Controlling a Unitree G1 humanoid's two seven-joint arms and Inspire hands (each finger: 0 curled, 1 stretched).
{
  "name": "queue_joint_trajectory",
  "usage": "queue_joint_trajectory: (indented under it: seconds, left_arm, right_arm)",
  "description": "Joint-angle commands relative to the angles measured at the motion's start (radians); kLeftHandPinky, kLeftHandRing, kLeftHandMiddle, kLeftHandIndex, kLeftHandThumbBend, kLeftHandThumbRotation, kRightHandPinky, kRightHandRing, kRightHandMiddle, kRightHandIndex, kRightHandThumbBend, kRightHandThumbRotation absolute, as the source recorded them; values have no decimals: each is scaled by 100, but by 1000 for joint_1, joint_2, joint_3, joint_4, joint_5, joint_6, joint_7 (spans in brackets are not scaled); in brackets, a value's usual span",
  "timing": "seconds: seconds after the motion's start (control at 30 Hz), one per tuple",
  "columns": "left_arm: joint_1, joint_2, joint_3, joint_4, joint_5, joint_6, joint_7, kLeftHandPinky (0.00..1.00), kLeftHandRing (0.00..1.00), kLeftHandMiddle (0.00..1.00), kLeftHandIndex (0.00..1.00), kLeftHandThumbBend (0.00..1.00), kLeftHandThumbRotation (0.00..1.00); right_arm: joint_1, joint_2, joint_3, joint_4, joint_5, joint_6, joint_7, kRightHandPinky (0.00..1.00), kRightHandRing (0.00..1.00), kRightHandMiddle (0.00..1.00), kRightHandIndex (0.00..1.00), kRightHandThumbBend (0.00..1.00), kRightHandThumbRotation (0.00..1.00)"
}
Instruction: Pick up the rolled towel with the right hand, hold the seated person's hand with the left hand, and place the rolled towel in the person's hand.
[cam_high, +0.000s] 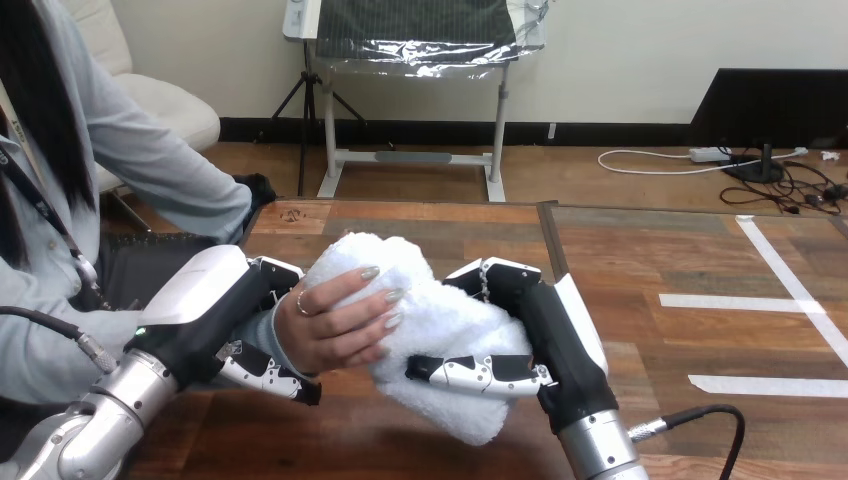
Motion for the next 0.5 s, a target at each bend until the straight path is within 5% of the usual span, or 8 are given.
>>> queue_joint_trajectory:
  seconds: [0.0,0.47]
  left_arm:
    - [-60,-17,11,-12,-19,-23,5,31,33,38,41,100,3]
    - [-59,-18,13,-5,-19,-34,12,31,33,38,41,100,3]
  right_arm:
    - [-65,25,-2,-53,13,-18,-6,34,41,49,47,84,0]
    - [-69,26,-4,-50,-1,-12,-21,34,40,49,46,85,0]
